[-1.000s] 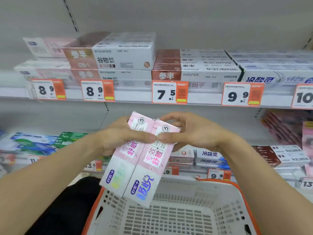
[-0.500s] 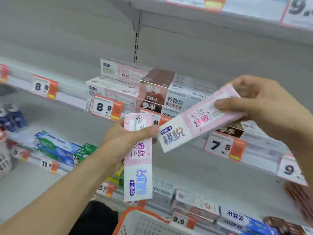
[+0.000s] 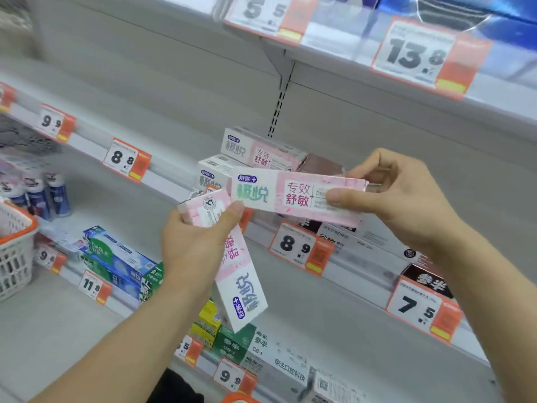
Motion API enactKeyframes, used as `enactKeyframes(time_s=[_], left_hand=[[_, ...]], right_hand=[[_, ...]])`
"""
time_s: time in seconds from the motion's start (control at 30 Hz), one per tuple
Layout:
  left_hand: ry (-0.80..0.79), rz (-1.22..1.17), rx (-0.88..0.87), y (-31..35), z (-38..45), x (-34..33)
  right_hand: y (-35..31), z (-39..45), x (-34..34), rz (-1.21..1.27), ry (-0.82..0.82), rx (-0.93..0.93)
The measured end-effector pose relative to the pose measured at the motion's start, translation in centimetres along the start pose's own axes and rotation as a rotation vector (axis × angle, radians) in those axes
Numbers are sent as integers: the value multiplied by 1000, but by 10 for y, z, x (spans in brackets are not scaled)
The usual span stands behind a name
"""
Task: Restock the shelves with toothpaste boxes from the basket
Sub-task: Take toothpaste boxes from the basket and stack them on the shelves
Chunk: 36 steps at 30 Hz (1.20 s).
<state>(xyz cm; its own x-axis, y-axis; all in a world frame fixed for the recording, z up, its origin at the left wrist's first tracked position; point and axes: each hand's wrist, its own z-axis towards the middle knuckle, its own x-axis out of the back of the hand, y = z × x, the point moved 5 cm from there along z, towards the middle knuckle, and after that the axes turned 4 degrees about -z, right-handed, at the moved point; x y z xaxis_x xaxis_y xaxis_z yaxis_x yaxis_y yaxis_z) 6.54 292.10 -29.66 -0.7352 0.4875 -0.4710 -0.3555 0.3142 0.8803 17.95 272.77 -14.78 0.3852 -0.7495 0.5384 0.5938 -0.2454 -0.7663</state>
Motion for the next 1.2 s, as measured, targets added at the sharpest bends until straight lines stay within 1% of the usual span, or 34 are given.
enactKeyframes(time_s=[0.1, 0.17, 0.23, 0.37, 0.5, 0.57, 0.67, 0.7, 0.77, 0.8, 0.83, 0.87, 0.9, 0.97, 1.0, 1.03, 1.1, 1.13, 1.2], left_hand=[[70, 81, -14, -6, 3, 6], [78, 103, -7, -11, 4, 6], [72, 115, -10, -13, 5, 4], [54, 103, -1, -16, 6, 1], [12, 189, -51, -18, 3, -1], [-25, 227, -83, -18, -1, -4], [-40, 228, -60, -21, -1, -5], [-39, 215, -34, -22, 0, -5], [-48, 144, 60, -27, 3, -4], [-64, 83, 117, -30, 4, -5], [-87, 25, 170, -31, 4, -7], [-111, -24, 214, -32, 4, -9], [-137, -74, 249, -31, 3, -11], [-195, -179, 298, -28, -1, -17], [-223, -213, 311, -26, -4, -21], [-246, -229, 313, -25, -6, -23], [-283, -226, 284, -21, -9, -26], [-292, -219, 265, -20, -9, -27], [-301, -191, 216, -19, -10, -29]], right_hand=[[-4, 38, -19, -1, 102, 43], [-6, 68, -34, -41, 158, 73], [-6, 97, -51, -126, 172, 79], [4, 131, -72, -395, 77, 31], [19, 139, -68, -723, 46, 46], [26, 141, -70, -799, 1, 70], [32, 143, -72, -886, -66, 79], [29, 140, -72, -911, -49, 109], [11, 128, -69, -894, 77, 261], [-2, 117, -69, -830, 136, 355], [-13, 105, -71, -747, 130, 420], [-21, 92, -74, -672, 40, 436], [-24, 80, -79, -647, -123, 392], [-10, 55, -90, -778, -514, 178], [3, 43, -90, -825, -653, 49], [15, 32, -89, -788, -745, -76], [33, 13, -90, -476, -821, -255], [39, 8, -89, -314, -819, -302], [48, 3, -85, -175, -770, -293]])
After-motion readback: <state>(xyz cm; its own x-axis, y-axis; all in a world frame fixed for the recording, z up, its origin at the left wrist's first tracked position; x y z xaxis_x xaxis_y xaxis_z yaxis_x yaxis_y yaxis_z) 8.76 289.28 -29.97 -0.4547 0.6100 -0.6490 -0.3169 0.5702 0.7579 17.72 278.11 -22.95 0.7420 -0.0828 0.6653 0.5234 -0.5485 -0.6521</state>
